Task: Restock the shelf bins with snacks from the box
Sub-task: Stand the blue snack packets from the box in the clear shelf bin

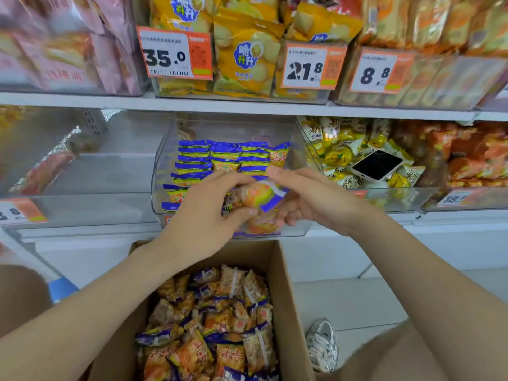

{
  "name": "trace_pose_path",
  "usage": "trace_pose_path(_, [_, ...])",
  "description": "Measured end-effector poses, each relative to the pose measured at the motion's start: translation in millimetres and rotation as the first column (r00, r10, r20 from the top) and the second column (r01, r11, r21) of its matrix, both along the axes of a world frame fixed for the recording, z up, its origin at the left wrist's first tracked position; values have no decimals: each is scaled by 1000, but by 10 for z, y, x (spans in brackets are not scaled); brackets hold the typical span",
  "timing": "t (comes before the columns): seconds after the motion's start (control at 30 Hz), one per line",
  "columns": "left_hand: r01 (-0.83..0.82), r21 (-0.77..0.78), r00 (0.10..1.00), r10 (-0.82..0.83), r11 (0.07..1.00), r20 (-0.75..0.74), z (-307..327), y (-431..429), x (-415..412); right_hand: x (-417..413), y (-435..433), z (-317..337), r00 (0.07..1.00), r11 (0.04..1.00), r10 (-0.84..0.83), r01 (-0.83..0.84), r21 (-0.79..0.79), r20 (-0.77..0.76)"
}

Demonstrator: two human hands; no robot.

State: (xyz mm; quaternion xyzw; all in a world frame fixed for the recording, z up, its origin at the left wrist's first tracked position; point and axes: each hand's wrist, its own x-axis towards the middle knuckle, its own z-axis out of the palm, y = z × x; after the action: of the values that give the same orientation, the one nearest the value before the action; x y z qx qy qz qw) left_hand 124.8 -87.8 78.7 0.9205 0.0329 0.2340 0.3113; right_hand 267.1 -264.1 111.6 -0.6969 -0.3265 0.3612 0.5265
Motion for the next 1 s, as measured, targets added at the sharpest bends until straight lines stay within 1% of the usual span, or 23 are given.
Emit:
trace_pose_path(0.07, [-19,-156,994,2,988,-108,27,30,35,67,-24,18,994,997,-77,74,36,80])
trace_pose_path(0.13, [-29,-290,982,-27,957,-188,72,44,59,97,-48,8,963,993,-82,58,101,258])
trace_pose_path(0.17, [-26,-331,976,-48,943,-212,89,49,66,96,-41,-21,941,993,-65,28,117,333])
trace_pose_path(0.23, [-3,-366,967,-91,931,-239,93,59,82,106,6,-96,918,993,-61,17,116,392])
trace_pose_path(0.27, [9,-352,965,-101,936,-242,91,63,95,132,30,-117,909,994,-67,26,106,412])
trace_pose_path(0.3, [14,-304,967,-90,953,-238,80,73,115,163,51,-118,898,994,-76,37,98,433])
trace_pose_path(0.33, [7,-230,972,-60,973,-226,61,83,138,221,66,-120,879,993,-102,65,94,466])
trace_pose_path(0.37, [-13,-144,978,-17,990,-209,43,93,160,293,74,-116,840,988,-157,126,95,520])
trace_pose_path(0.4, [-38,-55,982,27,998,-185,25,107,182,369,76,-111,769,970,-237,223,99,594])
trace_pose_path(0.47, [-56,100,986,71,993,-151,-12,139,229,505,81,-102,553,895,-383,421,149,740])
trace_pose_path(0.5, [-51,157,984,76,986,-159,-29,153,247,573,98,-110,456,862,-420,472,187,785])
trace_pose_path(0.53, [-43,201,980,81,979,-184,-51,169,268,656,122,-131,390,850,-420,485,205,820])
trace_pose_path(0.57, [-35,241,970,91,970,-226,-78,189,291,746,153,-157,343,856,-384,480,191,857])
trace_pose_path(0.63, [-4,321,937,115,947,-329,-147,229,347,944,253,-205,269,880,-240,467,92,933])
trace_pose_path(0.7, [53,392,908,119,918,-401,-238,301,417,1098,403,-241,225,885,-78,464,-36,971])
trace_pose_path(0.77, [118,427,883,102,897,-457,-312,382,483,1169,592,-250,199,865,56,480,-147,978])
trace_pose_path(0.83, [157,412,860,81,897,-504,-355,448,532,1223,765,-268,142,799,209,546,-253,968])
trace_pose_path(0.9, [168,400,841,81,901,-535,-381,481,551,1295,878,-300,64,707,366,630,-322,928])
trace_pose_path(0.93, [170,407,836,87,898,-541,-395,484,552,1333,911,-313,45,674,414,656,-339,909])
trace_pose_path(1.0, [173,432,837,99,885,-538,-423,476,547,1399,968,-329,37,644,448,680,-352,893])
